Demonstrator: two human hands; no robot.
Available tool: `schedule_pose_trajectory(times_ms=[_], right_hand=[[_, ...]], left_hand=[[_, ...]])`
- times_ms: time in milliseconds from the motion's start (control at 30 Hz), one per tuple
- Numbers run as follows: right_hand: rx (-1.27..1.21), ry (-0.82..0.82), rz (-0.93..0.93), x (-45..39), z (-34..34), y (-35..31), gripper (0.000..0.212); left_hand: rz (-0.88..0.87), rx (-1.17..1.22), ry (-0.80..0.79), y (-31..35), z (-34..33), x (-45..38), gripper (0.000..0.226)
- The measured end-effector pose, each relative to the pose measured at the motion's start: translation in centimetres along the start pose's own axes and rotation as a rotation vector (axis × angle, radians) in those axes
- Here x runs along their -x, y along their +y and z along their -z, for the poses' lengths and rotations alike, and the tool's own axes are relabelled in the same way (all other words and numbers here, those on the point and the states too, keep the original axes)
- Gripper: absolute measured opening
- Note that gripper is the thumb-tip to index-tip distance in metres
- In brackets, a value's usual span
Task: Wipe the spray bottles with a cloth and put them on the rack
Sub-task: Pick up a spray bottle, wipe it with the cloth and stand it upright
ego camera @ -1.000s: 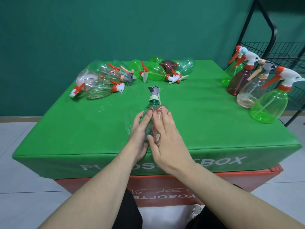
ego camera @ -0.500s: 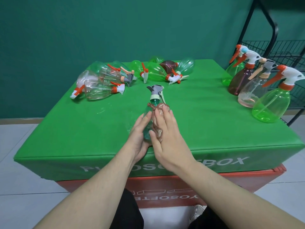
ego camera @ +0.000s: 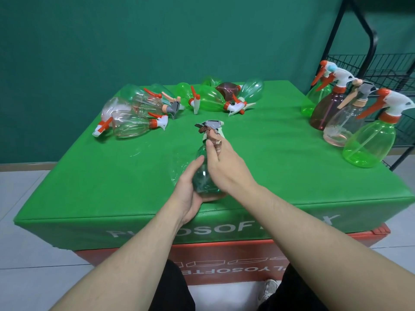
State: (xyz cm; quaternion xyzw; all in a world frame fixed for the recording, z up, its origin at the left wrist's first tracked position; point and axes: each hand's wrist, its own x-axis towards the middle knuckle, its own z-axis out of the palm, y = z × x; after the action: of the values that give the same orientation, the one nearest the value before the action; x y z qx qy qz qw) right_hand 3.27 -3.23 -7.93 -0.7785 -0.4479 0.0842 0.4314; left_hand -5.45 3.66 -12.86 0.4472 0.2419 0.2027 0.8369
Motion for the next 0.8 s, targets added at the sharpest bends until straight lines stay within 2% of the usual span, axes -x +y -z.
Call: schedule_pose_trajectory(times_ms=[167,300,367,500,667,800], right_hand=[[0.087,-0.007,0.118,1.7,-0.4,0.6,0.053],[0.255,-0.037,0.188,3.7,-0.7,1.8,0.064],[0.289,-0.066,0.187,5.0,-0.9,2.1,0.066],[0.358,-0.073,0.217,6.9,-1.2,2.7,0.067],[0.447,-0.064,0.268,8.4,-1.5,3.6,0.067],[0.452,-0.052,0.296,8.8,-1.5,4.1,0.070]], left_hand=[[-0.037,-0.030,0.044,-0.4,0.2,-0.5,0.047],[-0.061,-0.011,0.056,-0.6,0.1,-0.8,0.045],[-0.075,-0.014,0.056,-0.7,0.2,-1.1,0.050],[-0.109,0.007,0.074,-0.9,0.3,-1.4,0.084],[-0.122,0.004,0.099,-1.4,0.9,-1.7,0.078],[-0.098,0.009,0.080,-1.3,0.8,-1.6,0.093]])
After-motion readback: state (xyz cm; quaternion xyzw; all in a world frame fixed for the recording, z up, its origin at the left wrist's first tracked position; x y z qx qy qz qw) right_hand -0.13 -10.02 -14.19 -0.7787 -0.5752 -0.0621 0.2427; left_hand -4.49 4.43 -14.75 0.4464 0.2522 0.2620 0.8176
